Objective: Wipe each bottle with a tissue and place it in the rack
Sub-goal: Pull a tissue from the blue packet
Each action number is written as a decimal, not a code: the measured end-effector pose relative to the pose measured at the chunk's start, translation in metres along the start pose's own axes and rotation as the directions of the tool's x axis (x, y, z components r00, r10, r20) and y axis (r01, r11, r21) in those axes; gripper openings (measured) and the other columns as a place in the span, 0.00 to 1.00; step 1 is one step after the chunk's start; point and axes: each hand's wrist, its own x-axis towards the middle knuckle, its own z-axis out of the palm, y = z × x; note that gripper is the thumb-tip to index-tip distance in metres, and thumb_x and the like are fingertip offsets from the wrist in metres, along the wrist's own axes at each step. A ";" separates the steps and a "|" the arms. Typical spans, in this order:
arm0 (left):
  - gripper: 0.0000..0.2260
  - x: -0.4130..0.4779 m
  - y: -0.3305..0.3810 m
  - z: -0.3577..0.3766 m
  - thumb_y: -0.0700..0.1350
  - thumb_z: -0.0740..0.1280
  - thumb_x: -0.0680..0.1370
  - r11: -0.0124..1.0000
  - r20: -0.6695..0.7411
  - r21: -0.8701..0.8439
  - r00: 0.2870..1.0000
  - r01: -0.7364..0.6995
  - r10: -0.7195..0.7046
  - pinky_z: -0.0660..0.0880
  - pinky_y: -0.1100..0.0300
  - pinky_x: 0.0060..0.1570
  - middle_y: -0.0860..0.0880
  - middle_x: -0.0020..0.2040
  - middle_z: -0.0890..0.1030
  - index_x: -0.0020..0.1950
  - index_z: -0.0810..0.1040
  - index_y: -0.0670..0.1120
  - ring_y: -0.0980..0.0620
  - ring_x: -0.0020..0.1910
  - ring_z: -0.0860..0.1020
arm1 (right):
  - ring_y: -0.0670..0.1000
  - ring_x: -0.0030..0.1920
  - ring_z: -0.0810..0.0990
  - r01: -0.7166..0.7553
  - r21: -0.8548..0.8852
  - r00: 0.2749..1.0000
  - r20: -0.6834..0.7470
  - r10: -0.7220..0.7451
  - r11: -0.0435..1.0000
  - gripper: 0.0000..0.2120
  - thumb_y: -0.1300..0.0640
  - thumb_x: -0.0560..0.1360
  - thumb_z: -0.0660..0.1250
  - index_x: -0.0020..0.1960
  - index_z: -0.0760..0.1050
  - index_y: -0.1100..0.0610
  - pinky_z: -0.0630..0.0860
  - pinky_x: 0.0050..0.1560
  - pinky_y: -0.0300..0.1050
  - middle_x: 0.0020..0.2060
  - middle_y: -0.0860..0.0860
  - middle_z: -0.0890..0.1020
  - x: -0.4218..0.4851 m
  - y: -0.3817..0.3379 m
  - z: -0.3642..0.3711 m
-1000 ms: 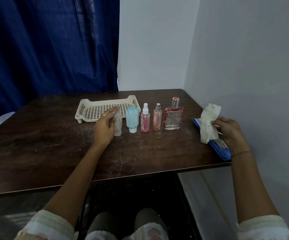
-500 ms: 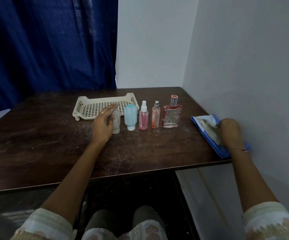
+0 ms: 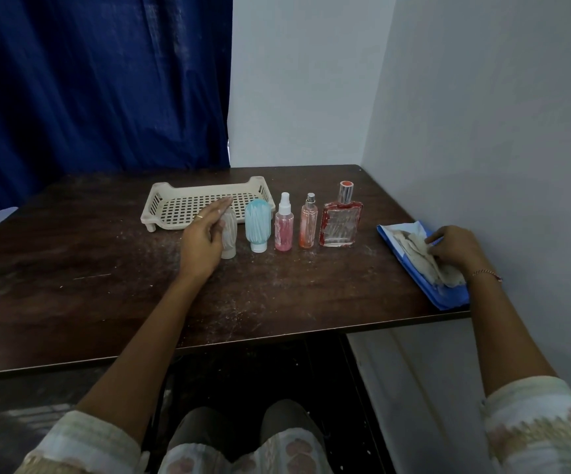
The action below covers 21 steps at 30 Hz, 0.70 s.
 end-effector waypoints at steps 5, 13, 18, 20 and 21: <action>0.20 0.000 -0.001 0.001 0.33 0.59 0.79 1.000 -0.006 0.003 1.000 -0.010 0.010 0.59 0.79 0.62 0.49 0.69 0.73 0.69 0.72 0.47 0.57 0.67 0.68 | 0.58 0.42 0.76 0.039 -0.008 0.999 -0.007 -0.039 0.999 0.08 0.68 0.70 0.65 0.46 0.72 0.57 0.74 0.44 0.50 0.45 0.61 0.79 -0.001 0.003 -0.002; 0.19 0.000 -0.001 0.000 0.33 0.59 0.79 1.000 -0.004 -0.006 1.000 -0.018 0.018 0.59 0.78 0.64 0.49 0.69 0.73 0.69 0.72 0.46 0.57 0.67 0.68 | 0.59 0.42 0.76 0.009 -0.148 1.000 -0.017 -0.011 0.989 0.13 0.55 0.76 0.64 0.50 0.80 0.66 0.69 0.42 0.45 0.49 0.63 0.81 -0.001 -0.013 0.013; 0.20 0.000 0.000 0.000 0.33 0.59 0.79 1.000 -0.004 -0.001 1.000 -0.020 0.020 0.59 0.78 0.63 0.49 0.69 0.72 0.69 0.72 0.46 0.59 0.66 0.67 | 0.59 0.56 0.76 0.075 -0.270 0.997 0.042 -0.066 0.960 0.12 0.58 0.78 0.62 0.57 0.80 0.59 0.71 0.55 0.46 0.57 0.59 0.79 -0.007 -0.014 0.006; 0.19 0.000 -0.001 0.000 0.33 0.59 0.79 1.000 -0.004 0.005 1.000 -0.028 0.028 0.59 0.78 0.64 0.48 0.68 0.73 0.69 0.72 0.46 0.58 0.67 0.68 | 0.59 0.58 0.74 0.078 -0.267 0.993 0.111 -0.050 0.960 0.12 0.59 0.78 0.62 0.59 0.79 0.56 0.70 0.57 0.46 0.60 0.59 0.77 -0.008 -0.014 -0.001; 0.19 0.000 -0.002 0.000 0.33 0.59 0.79 0.999 -0.004 0.008 1.000 -0.031 0.031 0.59 0.77 0.64 0.48 0.68 0.73 0.69 0.72 0.46 0.58 0.67 0.68 | 0.59 0.58 0.74 0.085 -0.274 0.988 0.151 -0.044 0.958 0.13 0.60 0.77 0.62 0.60 0.78 0.55 0.70 0.57 0.47 0.60 0.59 0.76 -0.007 -0.013 -0.004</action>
